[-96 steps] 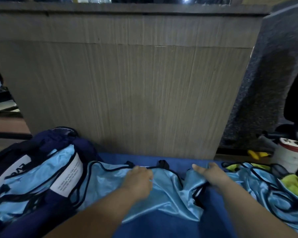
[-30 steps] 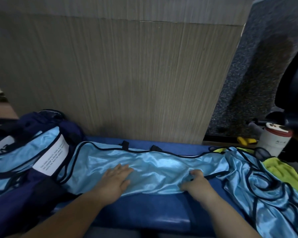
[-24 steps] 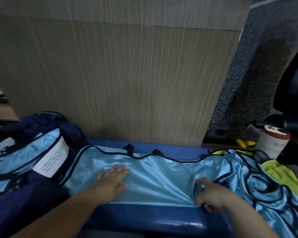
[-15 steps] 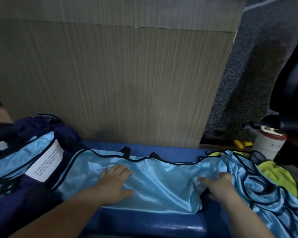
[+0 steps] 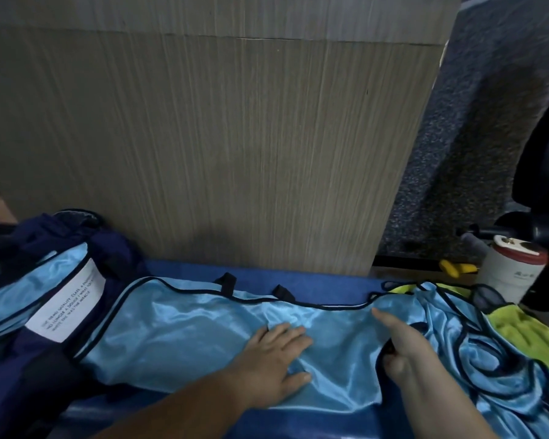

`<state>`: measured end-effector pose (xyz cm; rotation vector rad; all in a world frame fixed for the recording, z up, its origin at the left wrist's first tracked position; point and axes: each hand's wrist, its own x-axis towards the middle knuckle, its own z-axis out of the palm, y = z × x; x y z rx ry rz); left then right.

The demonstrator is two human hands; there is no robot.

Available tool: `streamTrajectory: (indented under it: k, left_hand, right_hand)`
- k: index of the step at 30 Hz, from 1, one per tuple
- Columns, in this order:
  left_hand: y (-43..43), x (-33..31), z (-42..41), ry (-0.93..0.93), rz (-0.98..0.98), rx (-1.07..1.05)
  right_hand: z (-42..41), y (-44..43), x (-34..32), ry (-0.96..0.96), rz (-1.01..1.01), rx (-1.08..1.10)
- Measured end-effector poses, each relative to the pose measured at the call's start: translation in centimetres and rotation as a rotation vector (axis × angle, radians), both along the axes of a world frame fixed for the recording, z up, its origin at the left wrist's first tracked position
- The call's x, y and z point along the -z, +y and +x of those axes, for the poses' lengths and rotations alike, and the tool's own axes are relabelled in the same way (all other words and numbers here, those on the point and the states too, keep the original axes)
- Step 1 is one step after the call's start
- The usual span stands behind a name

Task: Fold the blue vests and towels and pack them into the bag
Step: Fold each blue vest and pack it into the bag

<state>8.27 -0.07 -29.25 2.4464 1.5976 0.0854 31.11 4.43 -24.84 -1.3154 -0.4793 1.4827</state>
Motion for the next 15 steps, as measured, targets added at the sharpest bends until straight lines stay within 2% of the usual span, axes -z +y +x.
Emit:
streamTrajectory:
  k: [7,10,15]
  left_hand:
    - [1.1,-1.5,0.3,-0.054,-0.066,-0.023]
    - [2.1,-1.9,0.8,-0.02,-0.102,-0.019]
    - [2.7,-1.2,1.1,-0.022,-0.146,-0.013]
  right_hand:
    - [0.9,1.4,-0.4,-0.062,0.031,0.048]
    - [1.2,1.5,-0.9,-0.013,0.032,0.083]
    - [1.9,1.7,-1.2,0.065,0.108,0.263]
